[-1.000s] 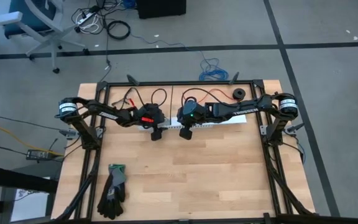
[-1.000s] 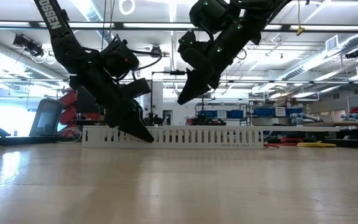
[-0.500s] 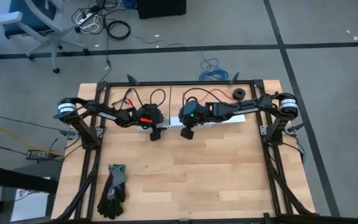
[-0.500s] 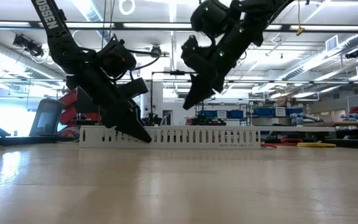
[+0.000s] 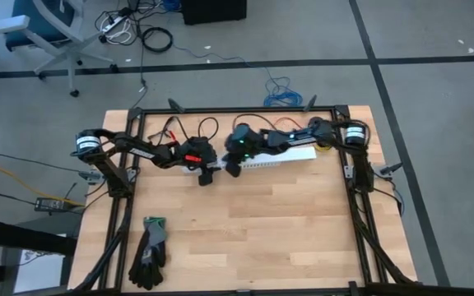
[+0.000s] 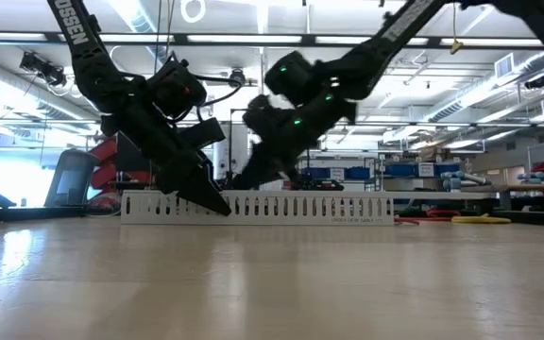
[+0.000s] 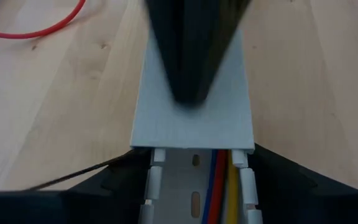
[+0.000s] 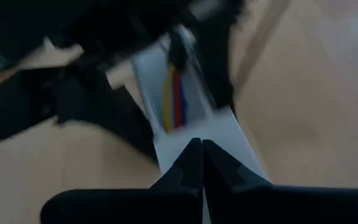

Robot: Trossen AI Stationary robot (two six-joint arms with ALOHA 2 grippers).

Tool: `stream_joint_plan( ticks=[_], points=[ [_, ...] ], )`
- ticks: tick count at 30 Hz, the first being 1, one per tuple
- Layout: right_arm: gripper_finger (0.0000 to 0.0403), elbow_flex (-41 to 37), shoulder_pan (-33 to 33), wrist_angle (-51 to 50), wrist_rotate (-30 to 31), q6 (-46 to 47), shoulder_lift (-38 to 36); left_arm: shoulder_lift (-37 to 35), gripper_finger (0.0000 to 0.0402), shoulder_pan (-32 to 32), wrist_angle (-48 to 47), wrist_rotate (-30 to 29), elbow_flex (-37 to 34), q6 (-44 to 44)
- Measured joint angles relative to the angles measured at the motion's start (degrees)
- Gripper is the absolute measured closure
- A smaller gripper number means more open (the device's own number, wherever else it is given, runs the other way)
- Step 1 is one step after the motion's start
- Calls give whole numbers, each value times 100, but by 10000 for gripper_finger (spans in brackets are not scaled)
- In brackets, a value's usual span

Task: Ziptie cables
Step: Close the cable duct with the cable duct lid

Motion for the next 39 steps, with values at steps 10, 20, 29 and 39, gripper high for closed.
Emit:
stream_joint_plan(
  ticks=[10,20,29,39],
  points=[
    [403,396,365,795,624,-1310,-285,-10,162,1,87,29,13,18],
    [403,409,647,19,1098,-1354,-591,32,121,-13,94,-6,15,187],
    [403,409,689,-13,1116,-1240,-591,-104,92,21,-85,-33,15,252],
    [403,413,660,-414,1175,-1133,-611,-745,92,100,-921,-33,15,288]
  ],
)
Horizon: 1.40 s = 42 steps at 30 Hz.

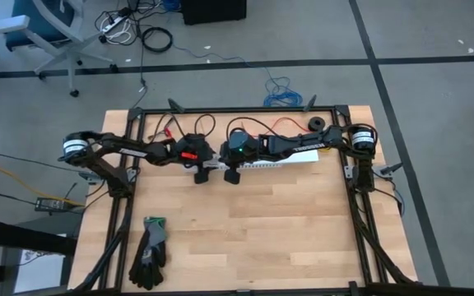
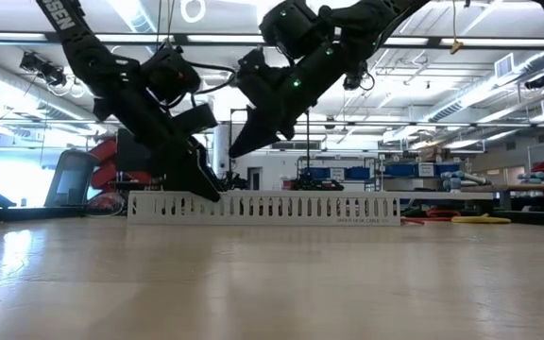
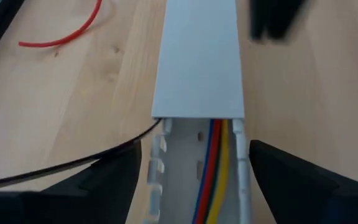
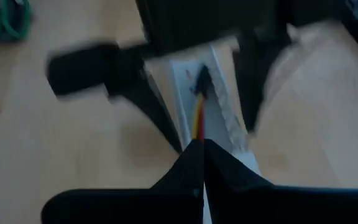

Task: Ziptie cables
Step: Close the cable duct with the cable duct lid

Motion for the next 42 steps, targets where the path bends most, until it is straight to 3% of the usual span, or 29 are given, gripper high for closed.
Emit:
stream_joint_plan(
  ticks=[5,11,16,28,42],
  points=[
    [403,-50,-8,-424,267,30,-249,-244,92,59,-101,-49,-349,-70],
    [403,-485,-19,-299,273,153,-675,-749,92,132,862,-155,-1140,-503],
    [403,-843,-84,-152,273,459,-730,-811,92,129,1334,-146,-1279,-611],
    [403,-1239,-260,509,160,718,-675,-616,92,125,1230,109,-1276,-419],
    [403,-1239,-325,555,5,749,-675,181,92,125,2247,237,-1274,-328]
  ],
)
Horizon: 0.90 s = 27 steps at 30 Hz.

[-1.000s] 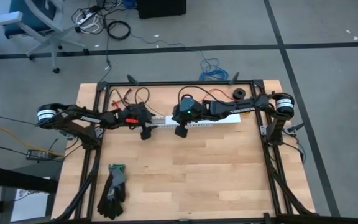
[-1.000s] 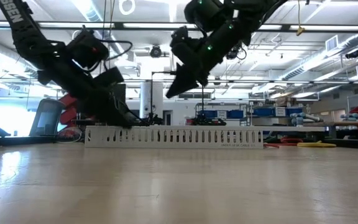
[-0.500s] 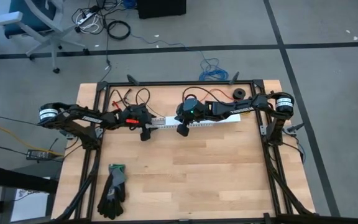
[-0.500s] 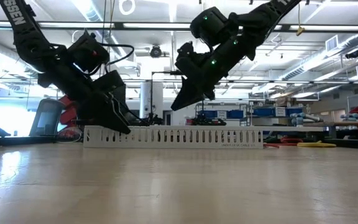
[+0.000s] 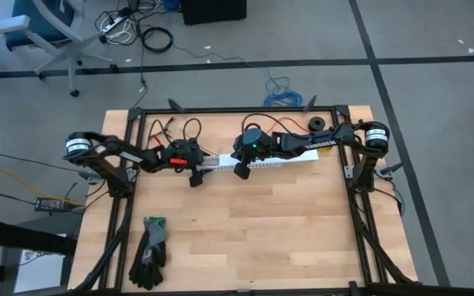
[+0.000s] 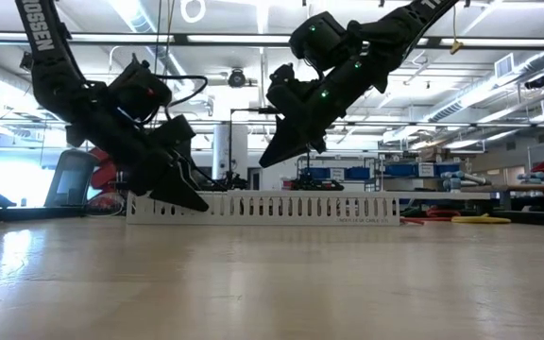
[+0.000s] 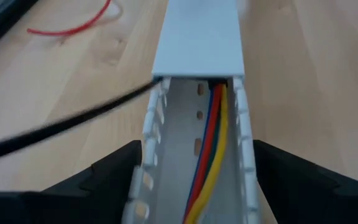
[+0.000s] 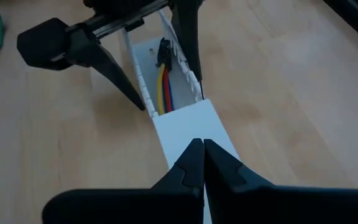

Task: Ziptie cables
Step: Close the cable duct with the cable duct lid

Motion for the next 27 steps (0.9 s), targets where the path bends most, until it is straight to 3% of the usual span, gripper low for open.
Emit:
stream_joint_plan(
  ticks=[12,22,27],
  points=[
    [403,0,0,-22,-4,-5,4,555,96,-2,708,176,2,25],
    [403,0,0,-442,3,73,7,598,173,-2,830,170,4,11],
    [403,0,2,-805,4,243,7,596,181,-2,833,170,7,11]
  ],
)
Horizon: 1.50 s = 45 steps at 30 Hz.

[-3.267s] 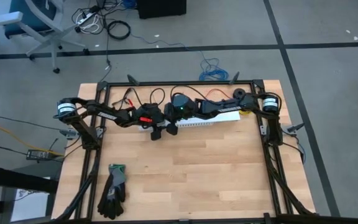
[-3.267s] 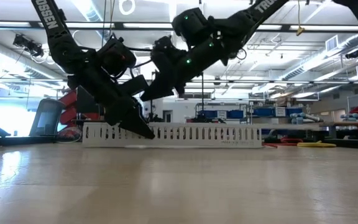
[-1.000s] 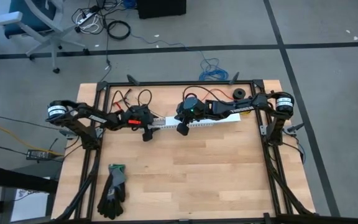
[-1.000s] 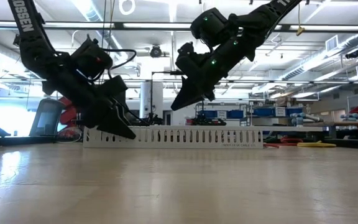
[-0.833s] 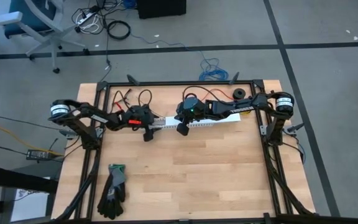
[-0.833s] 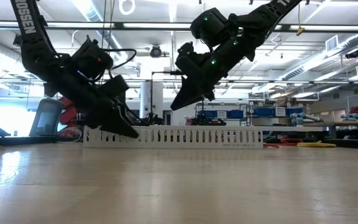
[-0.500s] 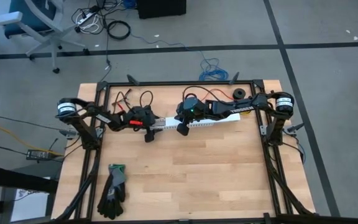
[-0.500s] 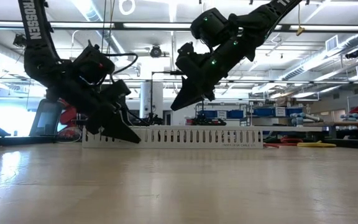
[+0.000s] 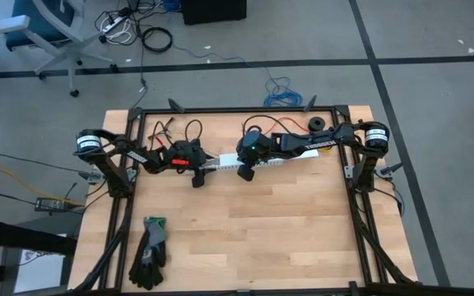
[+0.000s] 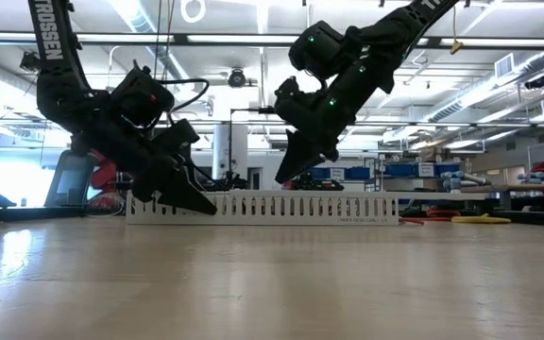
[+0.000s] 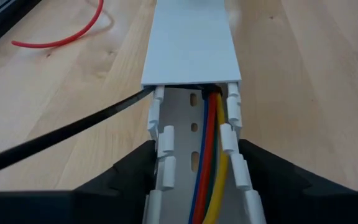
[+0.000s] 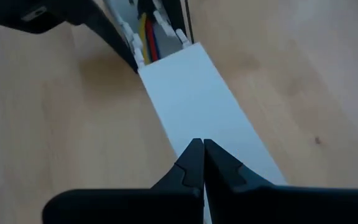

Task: Ziptie cables
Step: Close the cable duct with the cable duct lid

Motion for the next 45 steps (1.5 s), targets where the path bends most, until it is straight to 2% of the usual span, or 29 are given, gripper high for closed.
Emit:
stream_joint_plan(
  ticks=[2,5,6,9,12,17,23,26,34,41,45],
  points=[
    [403,0,25,-7,94,2,0,0,179,0,-2,0,0,0],
    [403,0,52,-15,705,150,0,0,177,0,-7,-4,0,-2],
    [403,0,51,-35,741,258,7,0,177,0,-8,-7,0,-2],
    [403,9,-80,124,-59,568,364,0,177,0,-12,-16,1,-3],
    [403,325,-197,814,-952,646,1061,-4,176,0,-9,-26,-4,-2],
    [403,955,-217,2106,-1513,116,1845,-4,176,0,-3,-26,-9,-20],
    [403,908,-61,2346,-800,-604,1414,2,176,0,26,-42,-7,37],
    [403,842,54,2359,-708,-778,1060,2,170,-1,17,-100,-4,117],
    [403,793,310,1765,-270,-960,631,7,114,0,37,-177,-4,141],
    [403,793,341,1671,-197,-958,610,-307,104,0,-95,-238,-9,110],
    [403,793,341,1618,-197,-927,610,-644,104,0,-588,-370,-9,197]
  ],
)
